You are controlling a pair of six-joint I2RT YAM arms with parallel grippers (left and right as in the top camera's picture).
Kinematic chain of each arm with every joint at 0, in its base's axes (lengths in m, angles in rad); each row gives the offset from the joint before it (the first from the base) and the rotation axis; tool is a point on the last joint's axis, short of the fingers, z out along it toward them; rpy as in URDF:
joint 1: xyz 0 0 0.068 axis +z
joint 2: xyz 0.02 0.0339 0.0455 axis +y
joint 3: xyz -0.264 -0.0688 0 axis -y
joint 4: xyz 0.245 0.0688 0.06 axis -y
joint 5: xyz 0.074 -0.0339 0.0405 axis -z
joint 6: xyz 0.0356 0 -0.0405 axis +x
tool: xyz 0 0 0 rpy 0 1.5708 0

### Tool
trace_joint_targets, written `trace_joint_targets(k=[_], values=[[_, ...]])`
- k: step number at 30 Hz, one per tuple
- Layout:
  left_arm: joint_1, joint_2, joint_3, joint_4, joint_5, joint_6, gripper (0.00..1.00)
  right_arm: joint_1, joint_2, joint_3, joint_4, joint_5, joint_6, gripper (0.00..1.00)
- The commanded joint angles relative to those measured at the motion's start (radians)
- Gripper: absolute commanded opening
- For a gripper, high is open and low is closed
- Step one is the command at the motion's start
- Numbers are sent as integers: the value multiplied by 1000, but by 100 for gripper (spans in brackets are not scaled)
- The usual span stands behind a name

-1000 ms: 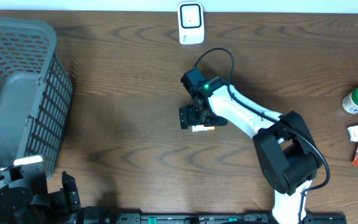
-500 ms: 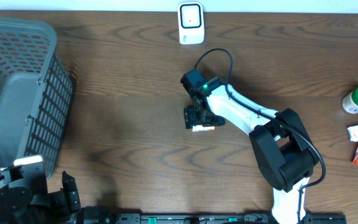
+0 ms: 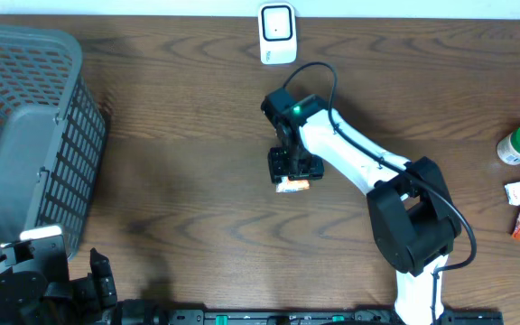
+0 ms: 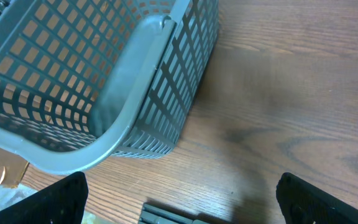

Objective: Scan the item barcode
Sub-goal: 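Lift the Kleenex pack with the right gripper toward the scanner, then hold the Kleenex pack barcode under the scanner window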

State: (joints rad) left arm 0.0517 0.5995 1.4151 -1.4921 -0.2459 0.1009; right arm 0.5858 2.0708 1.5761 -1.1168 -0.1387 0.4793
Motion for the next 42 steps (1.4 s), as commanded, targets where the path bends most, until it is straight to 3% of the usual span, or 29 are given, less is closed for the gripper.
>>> trace_joint_targets(k=[1,10,24,29,36,42], values=[[4,0,6,0,-9,-13,97,-20,3,57,-64,-148,-93,64],[4,0,6,0,-9,-13,97,-117,3,62,-290,-324,-235,66],[4,0,6,0,-9,-13,97,-184,9,62,-463,-507,-347,65],[4,0,6,0,-9,-13,97,-185,9,62,-438,-507,-347,64],[4,0,6,0,-9,-13,97,-197,9,62,-114,-506,-267,64],[4,0,6,0,-9,-13,97,-238,9,63,364,-507,-138,62]])
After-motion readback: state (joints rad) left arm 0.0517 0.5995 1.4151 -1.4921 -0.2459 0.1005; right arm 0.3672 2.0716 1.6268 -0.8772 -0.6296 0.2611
